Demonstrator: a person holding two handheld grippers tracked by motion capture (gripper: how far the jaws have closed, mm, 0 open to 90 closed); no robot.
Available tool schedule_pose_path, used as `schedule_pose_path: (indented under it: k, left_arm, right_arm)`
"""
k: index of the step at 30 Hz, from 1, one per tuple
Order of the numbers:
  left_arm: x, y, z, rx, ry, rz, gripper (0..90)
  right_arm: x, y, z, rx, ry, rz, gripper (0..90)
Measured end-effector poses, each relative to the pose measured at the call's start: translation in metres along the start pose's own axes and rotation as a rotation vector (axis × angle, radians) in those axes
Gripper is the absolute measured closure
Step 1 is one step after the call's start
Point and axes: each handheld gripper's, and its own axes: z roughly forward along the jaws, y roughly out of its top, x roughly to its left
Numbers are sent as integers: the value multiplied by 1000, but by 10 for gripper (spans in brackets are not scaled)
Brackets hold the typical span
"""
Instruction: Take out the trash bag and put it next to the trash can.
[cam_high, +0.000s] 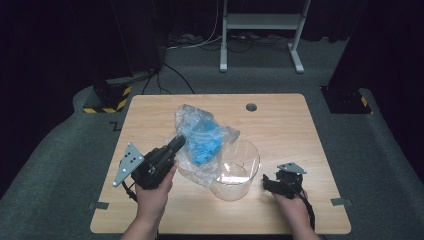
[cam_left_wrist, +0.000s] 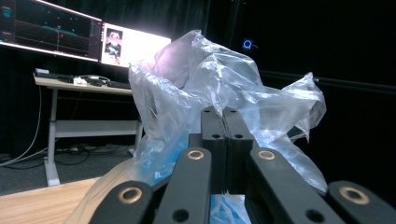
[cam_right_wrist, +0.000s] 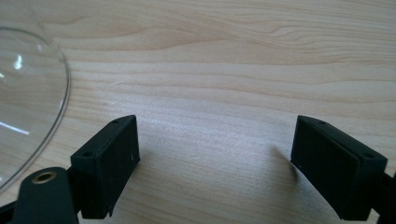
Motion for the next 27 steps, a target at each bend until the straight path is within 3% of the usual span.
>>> schedule_pose_path:
  k: [7, 15, 27]
  left_arm:
    - [2, 7, -6, -31, 4, 2, 893]
    - [12, 9, -11, -35, 34, -2, 893]
    - [41, 6, -23, -19, 126, -18, 893]
  right_arm:
    - [4, -1, 3, 0, 9, -7, 142]
    - [3, 0, 3, 5, 10, 3, 135]
    - [3, 0, 4, 7, 10, 6, 130]
